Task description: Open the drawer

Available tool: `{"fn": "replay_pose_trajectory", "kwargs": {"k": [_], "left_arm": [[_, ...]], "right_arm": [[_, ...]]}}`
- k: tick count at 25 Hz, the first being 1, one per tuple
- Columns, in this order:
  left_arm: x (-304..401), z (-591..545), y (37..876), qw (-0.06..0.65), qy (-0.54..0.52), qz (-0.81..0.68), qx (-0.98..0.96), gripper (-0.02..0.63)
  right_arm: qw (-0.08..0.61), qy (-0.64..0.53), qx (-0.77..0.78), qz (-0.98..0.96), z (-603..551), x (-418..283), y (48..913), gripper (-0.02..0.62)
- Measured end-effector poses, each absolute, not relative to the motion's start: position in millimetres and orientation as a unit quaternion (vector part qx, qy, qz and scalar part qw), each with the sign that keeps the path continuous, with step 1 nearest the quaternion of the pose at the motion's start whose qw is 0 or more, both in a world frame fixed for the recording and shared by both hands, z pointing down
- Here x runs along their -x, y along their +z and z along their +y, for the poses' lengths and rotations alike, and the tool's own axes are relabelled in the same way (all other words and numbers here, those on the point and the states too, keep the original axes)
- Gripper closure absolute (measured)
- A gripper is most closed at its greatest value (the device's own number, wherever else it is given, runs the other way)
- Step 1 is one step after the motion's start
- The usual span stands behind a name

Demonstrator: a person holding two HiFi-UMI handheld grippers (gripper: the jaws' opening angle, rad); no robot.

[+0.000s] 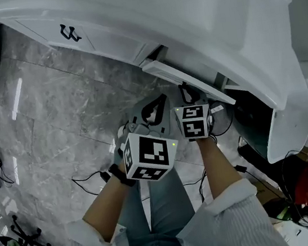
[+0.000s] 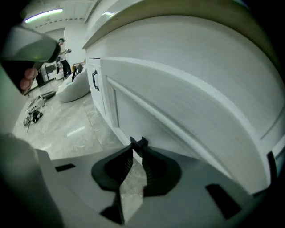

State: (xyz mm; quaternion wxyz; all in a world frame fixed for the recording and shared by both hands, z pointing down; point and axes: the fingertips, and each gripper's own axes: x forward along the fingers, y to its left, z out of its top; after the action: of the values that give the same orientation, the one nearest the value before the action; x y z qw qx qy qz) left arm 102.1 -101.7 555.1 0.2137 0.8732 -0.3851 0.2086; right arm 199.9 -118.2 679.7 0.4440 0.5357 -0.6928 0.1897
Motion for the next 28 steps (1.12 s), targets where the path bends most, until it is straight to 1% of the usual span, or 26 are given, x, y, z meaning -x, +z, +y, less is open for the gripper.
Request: {"fn": "replay_pose_trajectory", "kwargs": {"k": [6, 16, 28], "left_arm": [[-114.3, -106.2, 549.1, 0.21, 0.211, -0.374, -0.879, 0.589], [-123.8, -114.8, 537.5, 0.197, 0.205, -0.37, -0.885, 0.589], [-129.3, -106.7, 533.8, 0.187, 0.209, -0.363, -0.888, 0.589]], "right_arm": [[0.476, 0.163, -0.499, -0.705, -112.4, -197.4, 679.0, 0.537], [0.492, 0.138, -0.479, -0.714, -105.5, -194.9, 677.7, 0.551], [0.49, 0.131, -0.472, -0.721, -86.2, -182.8, 676.1, 0.56]]}}
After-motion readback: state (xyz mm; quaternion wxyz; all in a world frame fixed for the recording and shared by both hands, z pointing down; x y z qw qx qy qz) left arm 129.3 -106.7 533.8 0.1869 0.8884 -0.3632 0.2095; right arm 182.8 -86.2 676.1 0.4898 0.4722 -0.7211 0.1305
